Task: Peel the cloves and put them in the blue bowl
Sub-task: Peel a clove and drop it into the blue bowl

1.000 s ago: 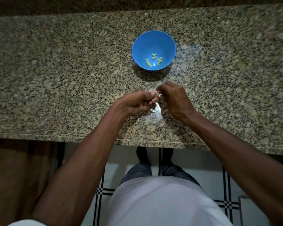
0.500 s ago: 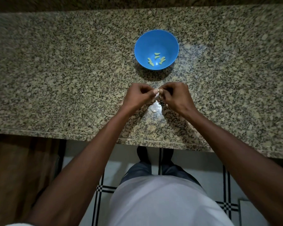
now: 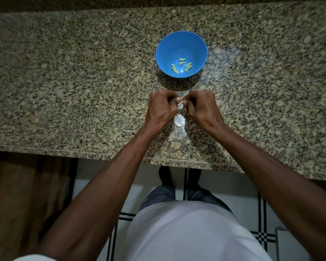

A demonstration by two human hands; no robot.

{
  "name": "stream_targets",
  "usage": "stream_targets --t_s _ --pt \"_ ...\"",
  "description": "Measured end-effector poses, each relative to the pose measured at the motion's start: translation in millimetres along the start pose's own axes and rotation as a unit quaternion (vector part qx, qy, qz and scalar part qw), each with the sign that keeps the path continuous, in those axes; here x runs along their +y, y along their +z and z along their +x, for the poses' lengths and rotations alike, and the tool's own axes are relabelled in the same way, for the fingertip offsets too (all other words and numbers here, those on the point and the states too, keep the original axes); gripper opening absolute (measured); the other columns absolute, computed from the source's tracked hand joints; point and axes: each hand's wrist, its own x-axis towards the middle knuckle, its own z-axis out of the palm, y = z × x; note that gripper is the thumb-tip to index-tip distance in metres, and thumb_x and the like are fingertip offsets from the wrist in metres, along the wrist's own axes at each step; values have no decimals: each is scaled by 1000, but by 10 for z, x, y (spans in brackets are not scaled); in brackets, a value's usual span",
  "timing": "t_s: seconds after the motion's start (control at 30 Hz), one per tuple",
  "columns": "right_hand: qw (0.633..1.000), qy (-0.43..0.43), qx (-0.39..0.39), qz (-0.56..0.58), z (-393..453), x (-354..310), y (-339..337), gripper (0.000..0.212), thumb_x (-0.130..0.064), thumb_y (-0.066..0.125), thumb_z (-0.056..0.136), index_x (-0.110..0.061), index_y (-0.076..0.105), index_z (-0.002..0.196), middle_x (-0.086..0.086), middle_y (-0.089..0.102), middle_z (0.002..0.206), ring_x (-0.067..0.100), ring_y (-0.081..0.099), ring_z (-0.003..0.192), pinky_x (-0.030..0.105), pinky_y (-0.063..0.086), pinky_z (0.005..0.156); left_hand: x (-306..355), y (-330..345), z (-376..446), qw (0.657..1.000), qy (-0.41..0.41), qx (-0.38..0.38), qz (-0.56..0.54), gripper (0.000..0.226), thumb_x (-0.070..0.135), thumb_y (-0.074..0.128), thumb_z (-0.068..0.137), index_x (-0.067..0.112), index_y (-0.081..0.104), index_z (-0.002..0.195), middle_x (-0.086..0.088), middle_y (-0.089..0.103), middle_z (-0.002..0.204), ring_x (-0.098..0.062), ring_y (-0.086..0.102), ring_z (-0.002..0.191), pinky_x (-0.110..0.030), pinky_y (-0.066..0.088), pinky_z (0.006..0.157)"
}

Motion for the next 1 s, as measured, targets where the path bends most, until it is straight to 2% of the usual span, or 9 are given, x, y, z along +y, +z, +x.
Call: stream_targets --t_s 0.2,0.37,0.47,0.53,0.6,0.7,0.8,0.9,1.0 --pt "1000 8 -9 6 14 -16 -30 12 -10 70 96 -6 79 89 5 76 74 10 69 61 35 62 58 -50 38 28 994 -85 -20 -62 12 12 69 97 11 73 86 -2 72 79 -16 72 75 -42 64 73" --pt "998 44 -46 21 52 6 -78 19 -14 68 95 -9 77 79 3 71 64 13 66 53 43 57 48 -105 -39 -39 987 -67 -49 -138 16 15 73 95 7 78 108 -3 79 95 -10 76 82 -35 65 76" --pt "993 79 -72 54 71 3 -115 14 -19 75 92 -10 79 82 3 73 67 21 72 59 40 60 52 -106 -76 -59 997 10 -63 -50 22 13 78 91 10 79 112 -3 80 102 -7 75 86 -25 63 77" --pt "990 90 -83 70 64 0 -102 13 -19 77 92 -8 80 85 5 75 71 25 74 64 44 63 58 -104 -75 -60 997 49 -56 13 21 9 78 90 10 79 111 -4 80 98 -7 73 79 -14 59 71" --pt "992 80 -72 66 46 6 -67 12 -16 75 92 -7 79 85 4 75 72 22 74 63 49 63 59 -97 -54 -65 996 59 -51 36 18 6 76 91 9 79 109 -5 80 94 -8 72 74 -15 60 66" --pt "998 38 -42 33 18 10 -4 16 -12 68 94 -8 78 81 2 72 66 16 68 55 45 59 51 -64 -45 -71 998 29 -47 21 13 5 72 93 6 80 104 -6 79 86 -11 73 70 -29 63 63" --pt "1000 11 -21 8 -10 18 26 18 -7 65 95 -8 78 83 4 71 66 13 66 55 40 58 53 -33 -45 -66 996 -45 -53 -49 10 5 72 94 3 79 100 -4 76 81 -10 74 66 -29 63 62" --pt "999 -27 -6 -25 -36 40 57 12 -5 68 96 -4 79 91 9 75 76 15 67 62 39 61 59 -13 -46 -35 982 -121 -61 -129 9 5 73 94 -1 77 99 -8 77 80 -13 76 66 -32 65 66" --pt "997 -55 -11 -61 -42 76 86 8 -6 70 96 -4 78 95 11 76 84 18 68 68 39 62 64 -1 -47 -2 983 -129 -71 -107 9 8 74 93 0 77 96 -7 77 79 -13 76 64 -31 64 64"
